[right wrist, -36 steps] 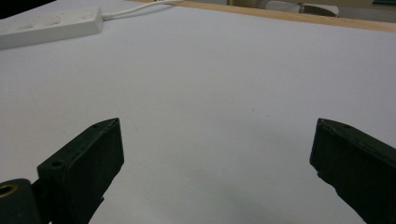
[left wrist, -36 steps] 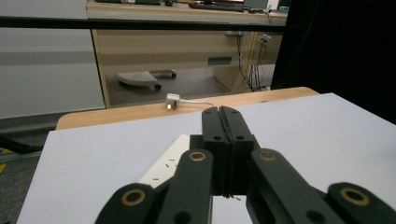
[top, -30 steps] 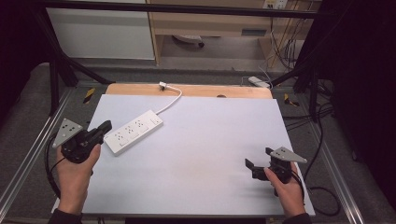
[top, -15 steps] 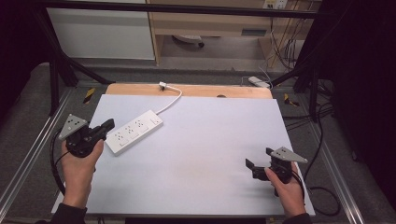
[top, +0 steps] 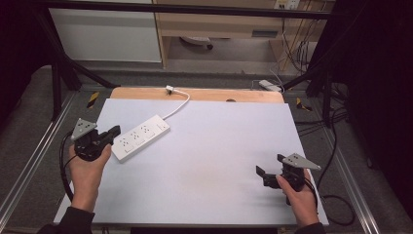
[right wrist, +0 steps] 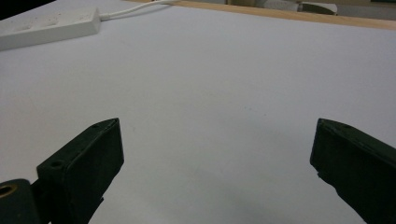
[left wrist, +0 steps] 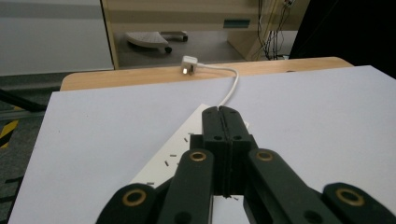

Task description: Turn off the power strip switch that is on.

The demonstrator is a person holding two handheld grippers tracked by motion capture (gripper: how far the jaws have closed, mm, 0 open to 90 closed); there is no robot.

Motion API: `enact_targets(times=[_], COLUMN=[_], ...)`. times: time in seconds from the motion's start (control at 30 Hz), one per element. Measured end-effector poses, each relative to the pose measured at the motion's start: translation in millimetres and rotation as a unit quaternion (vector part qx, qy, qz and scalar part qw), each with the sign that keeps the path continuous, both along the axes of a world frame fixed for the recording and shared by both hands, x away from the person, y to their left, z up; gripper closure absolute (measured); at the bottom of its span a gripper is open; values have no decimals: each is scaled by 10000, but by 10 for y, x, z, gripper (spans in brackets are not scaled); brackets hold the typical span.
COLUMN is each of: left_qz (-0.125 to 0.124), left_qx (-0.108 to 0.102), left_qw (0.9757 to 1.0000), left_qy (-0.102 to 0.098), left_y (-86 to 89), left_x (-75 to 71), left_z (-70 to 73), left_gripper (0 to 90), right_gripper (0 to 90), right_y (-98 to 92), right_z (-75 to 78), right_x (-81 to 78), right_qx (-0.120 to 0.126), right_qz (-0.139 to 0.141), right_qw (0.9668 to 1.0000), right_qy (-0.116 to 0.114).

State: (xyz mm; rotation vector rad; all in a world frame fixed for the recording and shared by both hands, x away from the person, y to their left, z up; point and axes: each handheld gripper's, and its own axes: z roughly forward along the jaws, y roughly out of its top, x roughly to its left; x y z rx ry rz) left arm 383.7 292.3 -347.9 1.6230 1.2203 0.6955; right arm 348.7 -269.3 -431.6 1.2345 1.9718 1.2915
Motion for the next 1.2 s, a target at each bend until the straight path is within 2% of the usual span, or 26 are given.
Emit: enact_targets(times=[0.07,0.3,0.43,1.2], left_qz=[-11,-44,-55,-4], left_qx=[-30,87,33,37], left_qw=[10000,9998,9997,9987], left_qy=[32,162,241,499], left_y=[-1,-26,-31,37], left_x=[17,75,103,182], left_z=[-27,-131,-195,-366], left_gripper=[900,900,900,900], right_gripper=[31,31,31,31], right_y=[1,5,2,5], right_z=[-1,-9,-7,-9], right_x=[-1,4,3,4], right_qx=[-2,-15,1,-5], right_qz=[1,6,-2,6], right_qw=[10000,10000,10000,10000], right_qy=[6,36,32,36])
